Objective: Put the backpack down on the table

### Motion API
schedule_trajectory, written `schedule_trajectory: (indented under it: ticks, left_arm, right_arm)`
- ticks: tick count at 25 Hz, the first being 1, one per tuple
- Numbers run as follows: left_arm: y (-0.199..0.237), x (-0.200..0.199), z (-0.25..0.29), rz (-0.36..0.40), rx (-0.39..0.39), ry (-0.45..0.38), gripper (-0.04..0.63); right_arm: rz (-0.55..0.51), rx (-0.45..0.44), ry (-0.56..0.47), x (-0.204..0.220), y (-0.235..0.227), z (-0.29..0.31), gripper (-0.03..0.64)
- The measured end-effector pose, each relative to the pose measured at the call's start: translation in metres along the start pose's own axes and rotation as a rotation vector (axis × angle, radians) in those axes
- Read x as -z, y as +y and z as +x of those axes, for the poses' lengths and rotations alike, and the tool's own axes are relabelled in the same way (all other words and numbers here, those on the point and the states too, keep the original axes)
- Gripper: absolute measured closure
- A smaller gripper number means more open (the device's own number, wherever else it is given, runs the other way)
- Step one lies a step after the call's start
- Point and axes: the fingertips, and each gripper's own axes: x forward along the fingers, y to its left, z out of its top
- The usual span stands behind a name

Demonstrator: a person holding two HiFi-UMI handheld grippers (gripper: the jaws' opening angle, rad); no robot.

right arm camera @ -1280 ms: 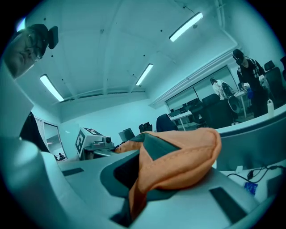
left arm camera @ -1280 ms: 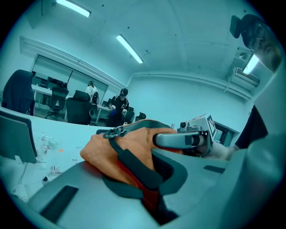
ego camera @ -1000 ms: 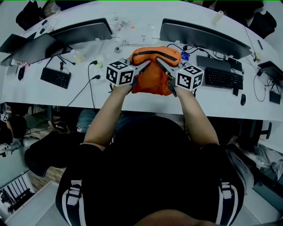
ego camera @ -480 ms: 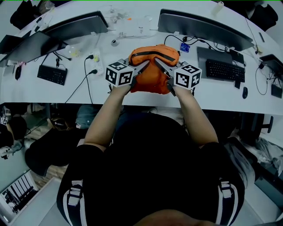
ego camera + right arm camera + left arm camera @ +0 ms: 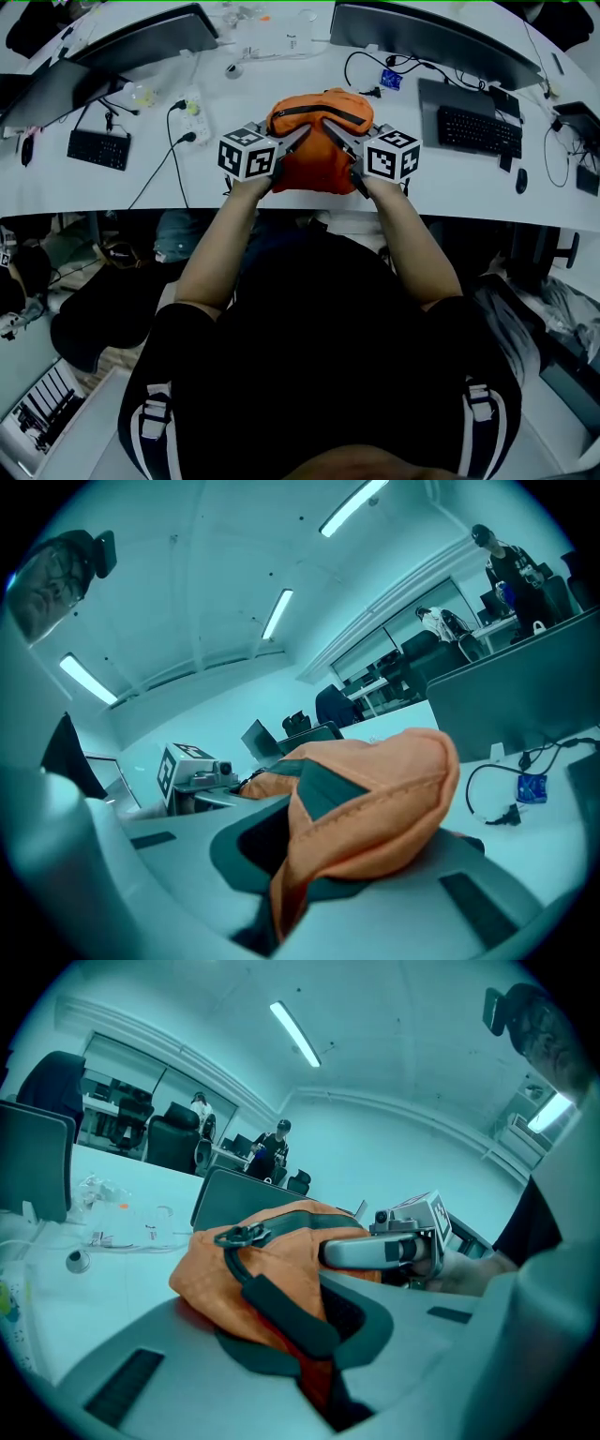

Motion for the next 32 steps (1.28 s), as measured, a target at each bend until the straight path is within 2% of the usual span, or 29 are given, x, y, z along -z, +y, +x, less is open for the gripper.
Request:
schedule_trajectory:
  ticks: [18,32]
  left_arm:
    - [0.019,0.055,0.022,-0.056,0.005,0.106,0.555]
    - [0.046,0.082,0.040,-0.090,-0.001,0.157,0.555]
  right_arm:
    - [0.075,0.041,0.086,0.058,-0.031,0.011,0.581]
    - [0.094,0.075,0.130,0.084,-0.060,0.030,0.580]
